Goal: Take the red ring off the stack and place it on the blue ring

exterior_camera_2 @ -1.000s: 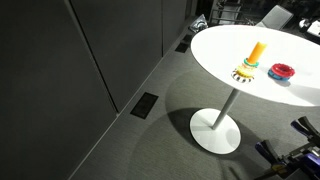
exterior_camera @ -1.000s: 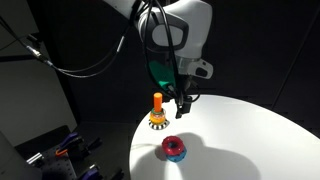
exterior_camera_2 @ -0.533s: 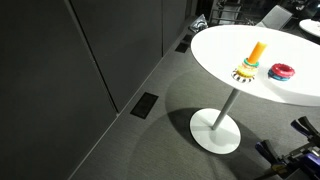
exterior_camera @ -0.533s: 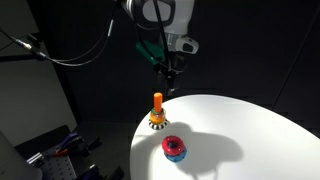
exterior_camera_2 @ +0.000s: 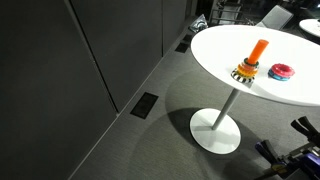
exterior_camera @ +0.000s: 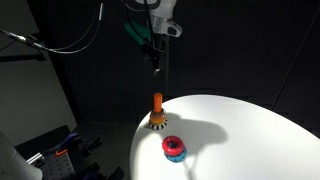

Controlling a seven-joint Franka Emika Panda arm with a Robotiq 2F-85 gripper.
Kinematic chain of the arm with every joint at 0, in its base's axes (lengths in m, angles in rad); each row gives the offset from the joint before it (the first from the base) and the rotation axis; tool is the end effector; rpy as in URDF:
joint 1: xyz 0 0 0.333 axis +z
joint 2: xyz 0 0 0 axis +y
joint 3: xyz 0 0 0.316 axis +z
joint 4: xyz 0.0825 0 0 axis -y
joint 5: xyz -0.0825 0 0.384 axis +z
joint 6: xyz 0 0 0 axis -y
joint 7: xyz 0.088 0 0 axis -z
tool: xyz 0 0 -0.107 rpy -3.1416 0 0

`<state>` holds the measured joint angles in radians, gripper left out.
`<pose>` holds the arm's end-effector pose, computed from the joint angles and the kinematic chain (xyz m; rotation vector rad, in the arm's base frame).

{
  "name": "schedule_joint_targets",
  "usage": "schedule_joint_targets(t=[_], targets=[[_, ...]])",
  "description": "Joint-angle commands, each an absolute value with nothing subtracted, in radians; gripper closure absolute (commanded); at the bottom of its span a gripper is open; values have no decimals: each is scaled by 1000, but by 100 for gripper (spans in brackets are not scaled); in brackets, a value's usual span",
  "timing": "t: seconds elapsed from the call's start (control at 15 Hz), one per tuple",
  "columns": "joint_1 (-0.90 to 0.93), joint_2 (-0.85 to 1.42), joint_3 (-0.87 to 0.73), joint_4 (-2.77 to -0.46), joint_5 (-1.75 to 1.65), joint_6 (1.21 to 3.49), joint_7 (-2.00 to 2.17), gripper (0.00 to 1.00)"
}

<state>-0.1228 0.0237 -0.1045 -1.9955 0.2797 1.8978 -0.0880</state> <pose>0.5379 -0.1034 0.4405 -2.8456 0.3517 0.1133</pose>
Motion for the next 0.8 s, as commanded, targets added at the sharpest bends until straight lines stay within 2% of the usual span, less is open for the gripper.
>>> schedule_joint_targets(t=[0.0,0.73], targets=[[-100,-20,-89,-1973,265,1884,-13,0],[-86,-43,-81,-1978,257,1901,12,0]])
